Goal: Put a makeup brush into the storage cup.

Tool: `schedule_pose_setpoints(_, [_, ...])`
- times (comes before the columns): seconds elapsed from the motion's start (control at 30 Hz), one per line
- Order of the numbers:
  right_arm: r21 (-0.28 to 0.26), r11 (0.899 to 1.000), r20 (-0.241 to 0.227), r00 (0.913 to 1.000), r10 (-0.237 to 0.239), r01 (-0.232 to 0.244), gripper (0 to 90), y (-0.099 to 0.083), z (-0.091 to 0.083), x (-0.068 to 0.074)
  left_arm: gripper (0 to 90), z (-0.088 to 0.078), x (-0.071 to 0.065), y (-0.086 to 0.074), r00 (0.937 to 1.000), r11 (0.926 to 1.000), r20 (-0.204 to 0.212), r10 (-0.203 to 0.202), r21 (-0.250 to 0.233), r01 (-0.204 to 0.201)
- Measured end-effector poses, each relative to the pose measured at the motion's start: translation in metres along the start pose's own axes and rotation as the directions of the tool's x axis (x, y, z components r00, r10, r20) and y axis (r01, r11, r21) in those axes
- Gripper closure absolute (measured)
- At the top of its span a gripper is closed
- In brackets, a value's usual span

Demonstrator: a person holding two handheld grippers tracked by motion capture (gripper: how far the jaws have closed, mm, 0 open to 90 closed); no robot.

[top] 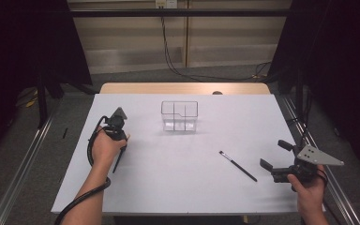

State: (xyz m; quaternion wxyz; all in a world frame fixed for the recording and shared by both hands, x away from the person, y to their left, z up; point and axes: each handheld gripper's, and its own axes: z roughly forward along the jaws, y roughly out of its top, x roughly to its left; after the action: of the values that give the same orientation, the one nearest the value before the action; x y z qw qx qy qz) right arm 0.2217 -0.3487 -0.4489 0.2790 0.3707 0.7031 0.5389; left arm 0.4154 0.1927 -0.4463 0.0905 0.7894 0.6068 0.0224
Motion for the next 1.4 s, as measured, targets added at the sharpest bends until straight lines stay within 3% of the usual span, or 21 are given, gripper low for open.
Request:
schedule_pose_setpoints(0.13, [-0.003,1.000,-0.001,1.0000,-0.003,0.003,0.0,0.000,0.000,0.000,84.0,-0.001,0.001,0.000,1.0000,1.0000,0.007,0.002,0.007,-0.002])
schedule_pose_setpoints(0.37, [-0.005,1.000,0.009,1.0000,-0.001,0.001,0.0,0.000,-0.002,-0.001,84.0,-0.003,0.008,-0.001,0.9976,0.9998,0.068,-0.014,-0.015,0.015])
schedule_pose_setpoints(0.53, [-0.001,1.000,0.010,0.9999,-0.001,0.001,0.0,-0.001,-0.003,-0.001,84.0,-0.009,0.006,-0.001,0.9939,0.9970,0.110,-0.001,-0.077,0.010])
schedule_pose_setpoints(0.77, [-0.003,1.000,0.014,0.9999,0.003,-0.003,0.0,-0.001,-0.005,-0.001,84.0,-0.018,0.004,0.001,0.9908,0.9889,0.132,0.027,-0.148,-0.007])
schedule_pose_setpoints(0.83, [-0.004,1.000,0.017,0.9999,0.002,-0.002,0.0,-0.001,-0.005,-0.001,84.0,-0.020,0.003,0.001,0.9883,0.9831,0.151,0.021,-0.183,0.007])
schedule_pose_setpoints(0.9, [-0.004,1.000,0.017,0.9998,0.001,-0.001,0.0,-0.001,-0.005,-0.001,84.0,-0.022,0.002,0.001,0.9802,0.9757,0.196,0.031,-0.219,0.013])
schedule_pose_setpoints(0.97, [-0.004,1.000,0.018,0.9998,0.003,-0.003,0.0,-0.001,-0.005,-0.001,84.0,-0.025,-0.001,0.000,0.9784,0.9687,0.200,0.053,-0.248,-0.002])
schedule_pose_setpoints(1.0, [-0.004,1.000,0.017,0.9999,0.000,0.000,0.0,-0.001,-0.005,-0.001,84.0,-0.027,-0.004,0.000,0.9780,0.9615,0.200,0.061,-0.275,-0.004])
schedule_pose_setpoints(1.13, [-0.004,1.000,0.015,0.9999,0.000,0.000,0.0,-0.001,-0.005,-0.001,84.0,-0.030,-0.009,0.000,0.9721,0.9438,0.223,0.073,-0.330,0.005])
schedule_pose_setpoints(1.27, [-0.005,1.000,0.015,0.9999,-0.003,0.003,0.0,-0.001,-0.005,-0.001,84.0,-0.033,-0.010,0.000,0.9650,0.9222,0.251,0.076,-0.386,0.028])
schedule_pose_setpoints(1.3, [-0.005,1.000,0.015,0.9999,-0.003,0.003,0.0,-0.001,-0.005,-0.001,84.0,-0.034,-0.010,-0.001,0.9659,0.9165,0.249,0.072,-0.399,0.034])
schedule_pose_setpoints(1.4, [-0.006,1.000,0.014,0.9999,0.001,0.000,0.0,-0.001,-0.005,-0.001,83.9,-0.037,-0.010,-0.002,0.9641,0.8920,0.254,0.076,-0.449,0.048])
